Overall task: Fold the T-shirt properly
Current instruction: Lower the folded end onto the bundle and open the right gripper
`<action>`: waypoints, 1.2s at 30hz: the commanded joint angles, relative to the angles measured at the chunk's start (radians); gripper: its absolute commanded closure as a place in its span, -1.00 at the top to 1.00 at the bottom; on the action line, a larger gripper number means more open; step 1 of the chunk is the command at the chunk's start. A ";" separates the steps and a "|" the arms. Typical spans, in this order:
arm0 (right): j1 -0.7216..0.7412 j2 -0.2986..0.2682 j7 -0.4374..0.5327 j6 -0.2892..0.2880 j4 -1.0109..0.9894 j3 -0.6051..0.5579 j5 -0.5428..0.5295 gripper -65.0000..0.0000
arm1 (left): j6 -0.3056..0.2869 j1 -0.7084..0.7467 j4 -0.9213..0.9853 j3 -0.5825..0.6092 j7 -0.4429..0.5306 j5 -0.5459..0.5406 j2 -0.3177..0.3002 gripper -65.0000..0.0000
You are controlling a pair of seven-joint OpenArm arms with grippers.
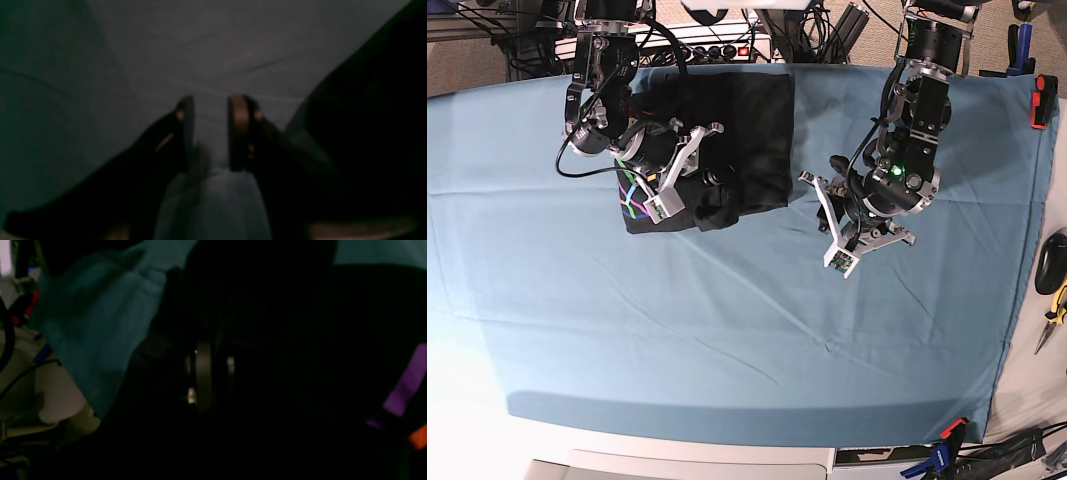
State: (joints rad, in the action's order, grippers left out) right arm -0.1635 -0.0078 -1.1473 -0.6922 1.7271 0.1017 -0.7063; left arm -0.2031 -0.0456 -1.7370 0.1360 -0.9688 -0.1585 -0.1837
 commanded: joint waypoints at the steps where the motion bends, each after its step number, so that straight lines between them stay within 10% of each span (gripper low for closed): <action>1: 0.011 -0.001 0.021 -0.006 0.016 -0.003 -0.022 -1.00 | 0.000 -0.018 -0.020 -0.002 0.019 -0.003 -0.002 -0.43; 8: 0.011 -0.001 -0.033 -0.006 0.016 -0.004 -0.067 -0.98 | 0.000 -0.018 -0.020 -0.002 0.019 -0.003 -0.002 -0.43; 12: 0.011 -0.001 -0.064 -0.006 0.016 -0.004 -0.153 -0.52 | 0.000 -0.018 -0.020 -0.002 0.024 -0.004 -0.002 -0.43; 26: 0.011 -0.001 -0.164 -0.006 0.022 -0.004 -0.272 -0.50 | 0.000 -0.018 -0.020 -0.002 0.025 -0.003 -0.002 -0.43; 30: 0.011 -0.001 -0.187 -0.006 0.022 -0.004 -0.306 -0.04 | 0.000 -0.018 -0.020 -0.002 0.024 -0.003 -0.002 -0.43; 36: 0.014 -0.001 -0.181 -0.006 0.022 -0.003 -0.388 0.02 | 0.000 -0.018 -0.020 -0.002 0.024 -0.003 -0.002 -0.43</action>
State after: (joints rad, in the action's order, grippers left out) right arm -0.1635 -0.0105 -1.3464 -0.6933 1.7298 0.1017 -1.0637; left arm -0.2031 -0.0456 -1.7370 0.1360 -0.9649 -0.1585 -0.1837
